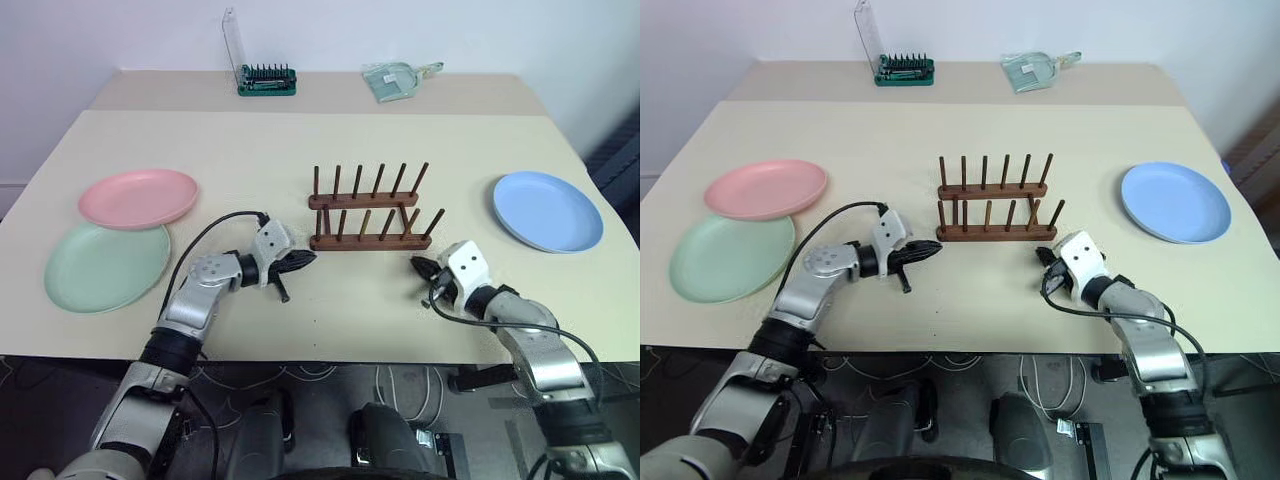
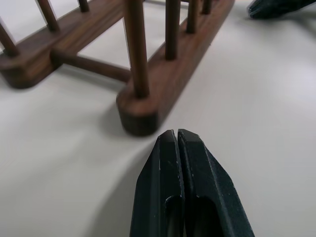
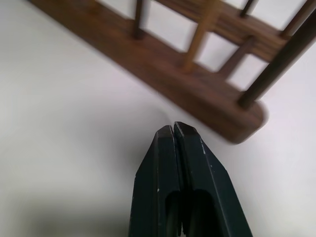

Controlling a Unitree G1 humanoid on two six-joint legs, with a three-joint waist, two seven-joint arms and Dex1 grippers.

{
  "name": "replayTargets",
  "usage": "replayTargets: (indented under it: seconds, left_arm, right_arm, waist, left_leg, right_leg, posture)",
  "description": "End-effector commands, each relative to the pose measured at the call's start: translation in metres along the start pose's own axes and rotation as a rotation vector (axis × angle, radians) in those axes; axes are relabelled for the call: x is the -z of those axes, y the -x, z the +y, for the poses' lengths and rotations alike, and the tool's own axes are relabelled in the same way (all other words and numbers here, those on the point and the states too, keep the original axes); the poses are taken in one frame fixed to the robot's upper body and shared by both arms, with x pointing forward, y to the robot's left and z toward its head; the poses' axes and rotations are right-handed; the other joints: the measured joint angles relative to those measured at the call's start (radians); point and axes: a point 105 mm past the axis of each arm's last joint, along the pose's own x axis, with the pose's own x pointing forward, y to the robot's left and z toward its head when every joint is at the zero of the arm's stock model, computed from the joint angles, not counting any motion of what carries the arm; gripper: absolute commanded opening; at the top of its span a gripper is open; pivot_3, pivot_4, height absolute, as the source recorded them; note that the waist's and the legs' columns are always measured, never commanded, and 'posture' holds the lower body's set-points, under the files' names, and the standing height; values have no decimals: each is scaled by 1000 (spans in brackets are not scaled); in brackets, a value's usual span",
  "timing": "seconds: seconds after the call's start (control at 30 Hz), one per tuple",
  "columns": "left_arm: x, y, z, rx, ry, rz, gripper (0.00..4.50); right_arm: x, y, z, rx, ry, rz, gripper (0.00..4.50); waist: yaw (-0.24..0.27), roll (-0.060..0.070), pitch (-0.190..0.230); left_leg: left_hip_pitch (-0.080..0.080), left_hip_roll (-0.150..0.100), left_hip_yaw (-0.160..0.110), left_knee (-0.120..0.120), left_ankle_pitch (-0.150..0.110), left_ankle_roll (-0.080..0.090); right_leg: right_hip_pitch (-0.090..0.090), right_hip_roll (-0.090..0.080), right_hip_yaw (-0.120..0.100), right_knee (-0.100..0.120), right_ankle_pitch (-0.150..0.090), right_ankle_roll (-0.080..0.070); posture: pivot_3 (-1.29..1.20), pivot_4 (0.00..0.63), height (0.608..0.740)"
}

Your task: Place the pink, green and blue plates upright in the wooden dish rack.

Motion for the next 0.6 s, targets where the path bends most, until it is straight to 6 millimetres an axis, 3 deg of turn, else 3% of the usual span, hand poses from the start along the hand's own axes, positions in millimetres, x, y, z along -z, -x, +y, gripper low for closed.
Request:
replayTargets:
  seconds: [0.03, 0.07, 0.17, 0.4, 0.5, 0.6]
  left_arm:
    - [-25, 21, 1, 15, 8, -93, 55]
    - [-29, 31, 1, 16, 39, -118, 55]
    - [-45, 58, 12, -43, 115, -203, 895]
    - [-79, 112, 52, -352, 80, -317, 4350]
    - [-94, 140, 75, -545, 98, -400, 4437]
    - [-89, 178, 110, -845, 179, -441, 4437]
  right_arm:
    - [-35, 14, 5, -50, 45, -95, 9]
    - [-39, 17, 7, -62, 53, -98, 9]
    - [-48, 19, 10, -77, 76, -107, 0]
    - [-51, 12, 13, -109, 70, -113, 0]
    - [-52, 7, 14, -131, 71, -119, 0]
    - [-54, 3, 15, -150, 72, -126, 0]
  waist:
    - [0, 0, 0]
    - [0, 0, 0]
    - [-2, 0, 0]
    - [2, -1, 0]
    - [2, -1, 0]
    - [2, -2, 1]
  left_leg:
    - [0, 0, 0, 0, 0, 0]
    - [0, 0, 0, 0, 0, 0]
    - [1, 0, -1, 1, -2, 4]
    - [0, 0, -1, 0, -2, 4]
    - [0, 0, -1, 0, -2, 4]
    - [0, 0, -1, 0, -2, 4]
  right_leg:
    - [0, 0, 0, 0, 0, 0]
    - [0, 0, 0, 0, 0, 0]
    - [1, -1, 0, 0, 0, 0]
    - [1, -1, 0, 0, 0, 0]
    - [1, 0, 0, 0, 0, 0]
    - [1, 0, 0, 0, 0, 0]
  posture:
    - [0, 150, 732]
    - [0, 150, 732]
    - [0, 150, 732]
    - [0, 150, 732]
    - [0, 150, 732]
    - [0, 150, 732]
